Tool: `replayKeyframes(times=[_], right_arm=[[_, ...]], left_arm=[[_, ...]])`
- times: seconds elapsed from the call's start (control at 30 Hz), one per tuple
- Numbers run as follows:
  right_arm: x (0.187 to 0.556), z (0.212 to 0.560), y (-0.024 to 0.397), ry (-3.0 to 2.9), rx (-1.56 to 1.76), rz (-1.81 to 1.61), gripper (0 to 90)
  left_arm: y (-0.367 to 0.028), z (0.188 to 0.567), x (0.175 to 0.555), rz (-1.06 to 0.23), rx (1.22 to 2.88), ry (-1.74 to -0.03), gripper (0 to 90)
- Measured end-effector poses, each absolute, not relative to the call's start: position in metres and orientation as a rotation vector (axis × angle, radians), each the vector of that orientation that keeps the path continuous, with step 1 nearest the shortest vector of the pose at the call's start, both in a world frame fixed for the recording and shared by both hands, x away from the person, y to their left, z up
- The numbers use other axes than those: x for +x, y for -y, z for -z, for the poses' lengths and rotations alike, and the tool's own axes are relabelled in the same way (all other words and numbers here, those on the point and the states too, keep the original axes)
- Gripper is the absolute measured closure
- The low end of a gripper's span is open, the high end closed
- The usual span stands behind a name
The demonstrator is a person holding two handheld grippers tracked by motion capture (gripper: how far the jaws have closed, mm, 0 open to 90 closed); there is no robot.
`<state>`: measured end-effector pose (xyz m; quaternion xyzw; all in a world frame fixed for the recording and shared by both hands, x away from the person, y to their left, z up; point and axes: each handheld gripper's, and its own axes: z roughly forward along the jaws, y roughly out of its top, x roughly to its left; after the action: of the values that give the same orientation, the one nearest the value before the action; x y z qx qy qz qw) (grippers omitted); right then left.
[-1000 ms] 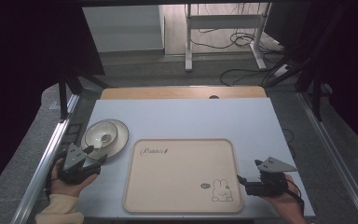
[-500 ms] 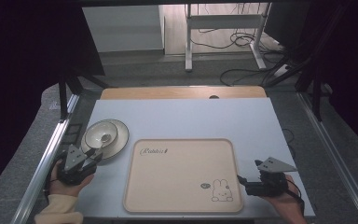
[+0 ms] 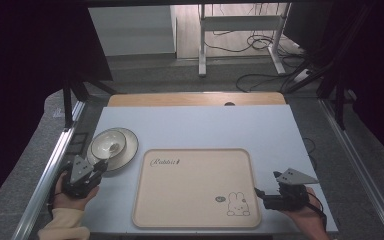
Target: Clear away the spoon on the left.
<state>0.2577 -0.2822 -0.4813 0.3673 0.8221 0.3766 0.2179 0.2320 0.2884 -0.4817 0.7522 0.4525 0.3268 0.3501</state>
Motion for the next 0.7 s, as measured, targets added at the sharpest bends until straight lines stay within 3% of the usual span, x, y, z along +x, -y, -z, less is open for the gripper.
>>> replayKeyframes(times=[0.7], right_arm=[[0.2572,0.4816,0.2815,-2.278,1.009,-1.037,14.0]], left_arm=[[-0.2912,0.4800,0.2318,-0.912,1.911,-1.192,90.0]])
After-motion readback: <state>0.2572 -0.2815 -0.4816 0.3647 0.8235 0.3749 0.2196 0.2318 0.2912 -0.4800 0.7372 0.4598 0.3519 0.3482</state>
